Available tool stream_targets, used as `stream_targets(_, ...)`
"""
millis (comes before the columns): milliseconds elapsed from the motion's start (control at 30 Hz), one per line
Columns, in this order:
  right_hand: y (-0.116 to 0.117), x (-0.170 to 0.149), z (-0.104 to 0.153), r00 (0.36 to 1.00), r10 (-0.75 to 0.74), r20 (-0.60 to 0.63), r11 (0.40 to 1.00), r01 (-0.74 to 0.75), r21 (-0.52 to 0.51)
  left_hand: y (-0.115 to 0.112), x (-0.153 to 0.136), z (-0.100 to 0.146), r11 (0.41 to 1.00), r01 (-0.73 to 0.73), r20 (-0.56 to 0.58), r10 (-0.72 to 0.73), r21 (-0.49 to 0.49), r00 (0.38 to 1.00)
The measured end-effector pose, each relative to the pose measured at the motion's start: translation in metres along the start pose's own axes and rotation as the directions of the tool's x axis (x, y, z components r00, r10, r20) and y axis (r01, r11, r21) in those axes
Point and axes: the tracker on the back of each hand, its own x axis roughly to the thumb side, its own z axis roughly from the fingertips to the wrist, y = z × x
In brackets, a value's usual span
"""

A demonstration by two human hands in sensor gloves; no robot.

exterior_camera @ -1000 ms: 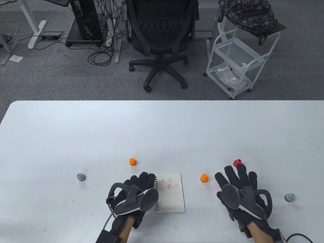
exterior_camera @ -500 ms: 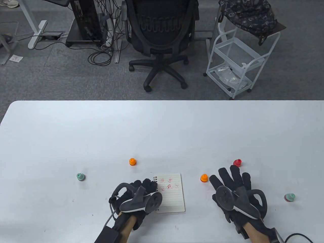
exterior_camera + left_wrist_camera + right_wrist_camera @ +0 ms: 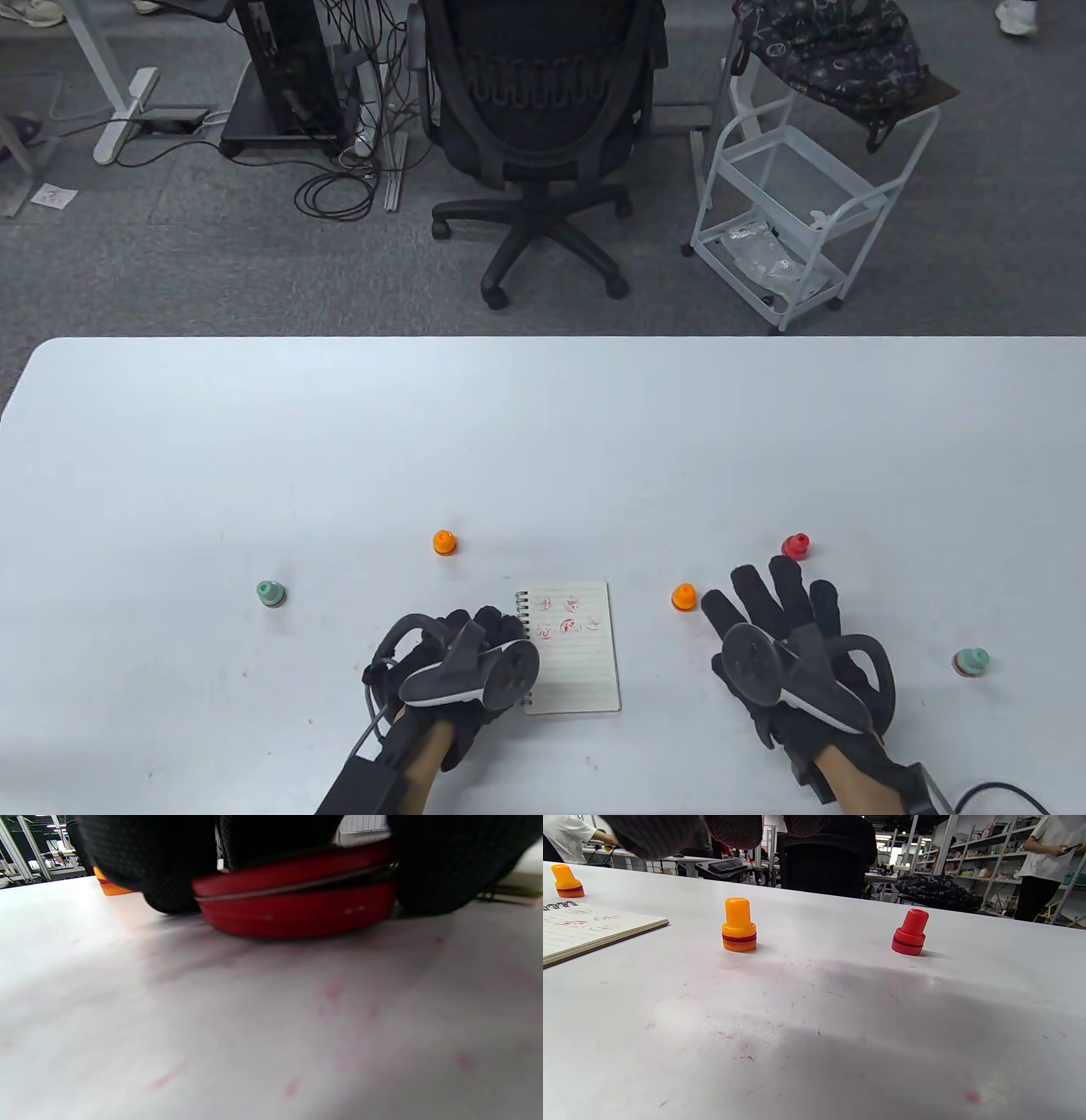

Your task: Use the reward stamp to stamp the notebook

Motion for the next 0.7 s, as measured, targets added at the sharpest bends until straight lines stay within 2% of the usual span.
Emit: stream_targets(700, -0.0002, 0.0014, 0.0002, 1.0, 0.005, 0.01, 1.0, -0.005, 0.016, -0.001, -0.0063, 0.0049, 1.0, -0.015, -0.012, 0.015, -0.009, 1.0)
